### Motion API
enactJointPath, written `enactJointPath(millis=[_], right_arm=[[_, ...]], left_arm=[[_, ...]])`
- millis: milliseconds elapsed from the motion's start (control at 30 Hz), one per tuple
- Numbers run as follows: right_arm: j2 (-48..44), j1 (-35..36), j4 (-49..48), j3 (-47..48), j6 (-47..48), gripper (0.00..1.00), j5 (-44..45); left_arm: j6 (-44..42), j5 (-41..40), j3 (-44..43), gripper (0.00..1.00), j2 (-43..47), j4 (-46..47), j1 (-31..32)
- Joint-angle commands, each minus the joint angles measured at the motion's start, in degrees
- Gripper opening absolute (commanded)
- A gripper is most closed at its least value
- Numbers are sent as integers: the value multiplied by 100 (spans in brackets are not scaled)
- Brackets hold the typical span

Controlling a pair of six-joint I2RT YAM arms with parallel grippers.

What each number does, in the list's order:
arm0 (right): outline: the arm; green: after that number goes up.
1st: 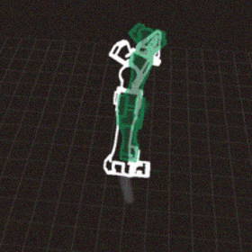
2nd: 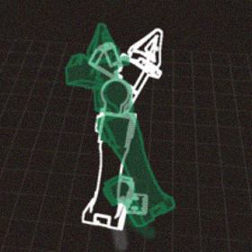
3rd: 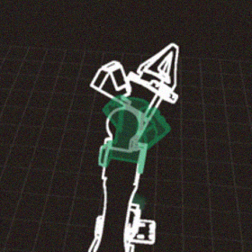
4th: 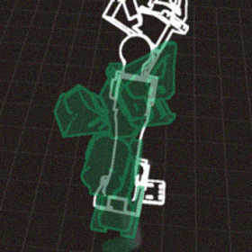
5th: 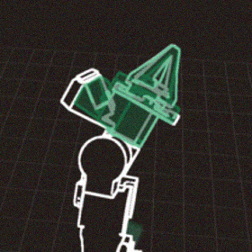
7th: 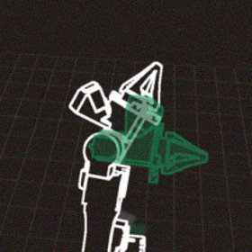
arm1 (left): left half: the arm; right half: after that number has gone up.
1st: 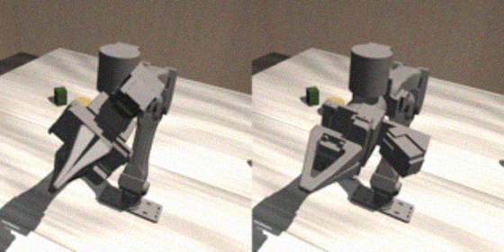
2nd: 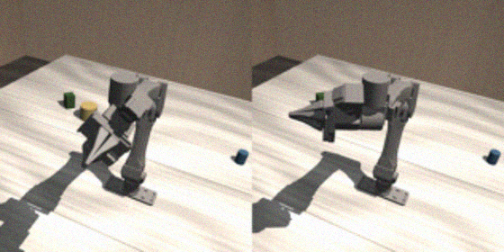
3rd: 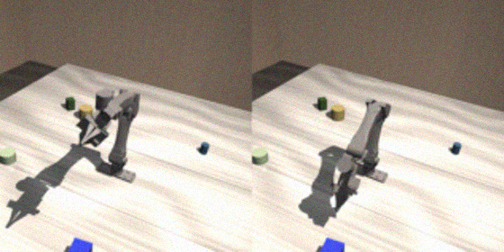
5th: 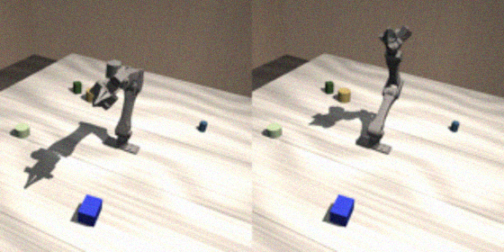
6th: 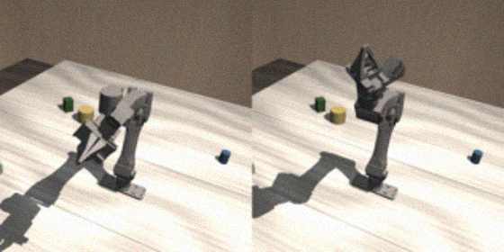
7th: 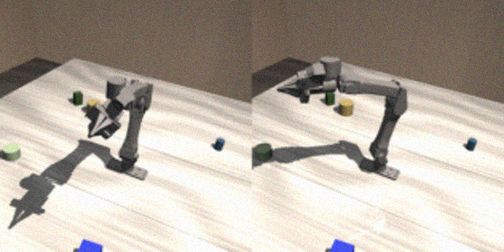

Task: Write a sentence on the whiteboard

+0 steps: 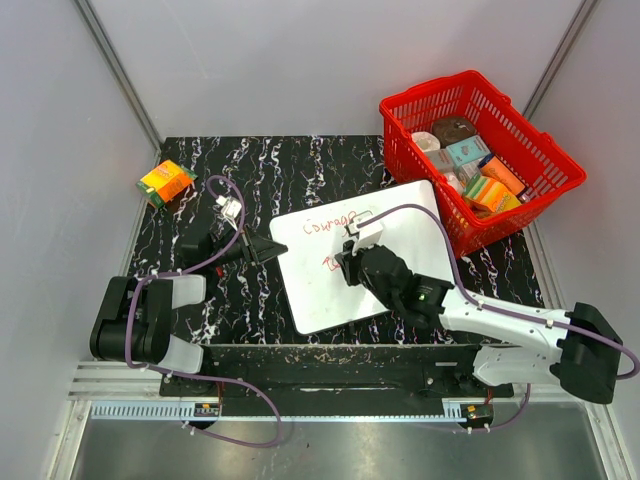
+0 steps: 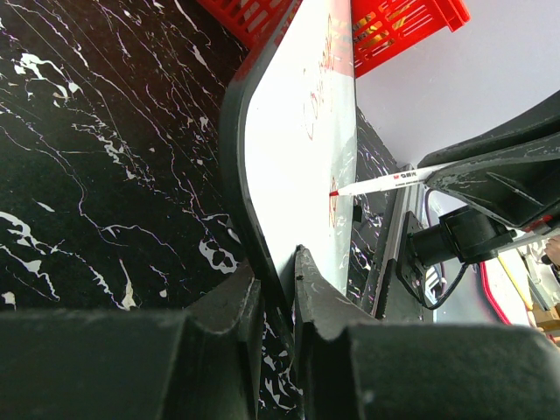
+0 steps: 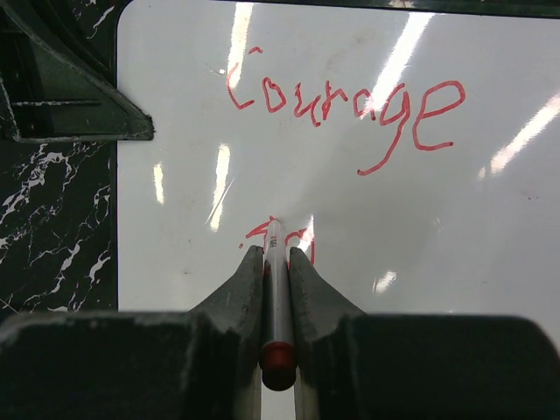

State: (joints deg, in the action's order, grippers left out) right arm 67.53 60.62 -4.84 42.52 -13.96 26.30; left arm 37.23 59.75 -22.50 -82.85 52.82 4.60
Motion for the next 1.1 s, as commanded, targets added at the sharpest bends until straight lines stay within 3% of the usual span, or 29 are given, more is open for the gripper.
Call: enactJointPath(millis=[0, 967, 1067], right_arm=[[-82, -138, 212, -69, 51, 0, 358], [-345, -182, -87, 133, 191, 0, 155], [-424, -200, -17, 125, 200, 0, 191]], left_arm=[[-937, -51, -70, 0, -38, 80, 243], [-946, -77, -79, 1, -21, 45, 243], [-937, -77, -88, 17, -12, 53, 243]])
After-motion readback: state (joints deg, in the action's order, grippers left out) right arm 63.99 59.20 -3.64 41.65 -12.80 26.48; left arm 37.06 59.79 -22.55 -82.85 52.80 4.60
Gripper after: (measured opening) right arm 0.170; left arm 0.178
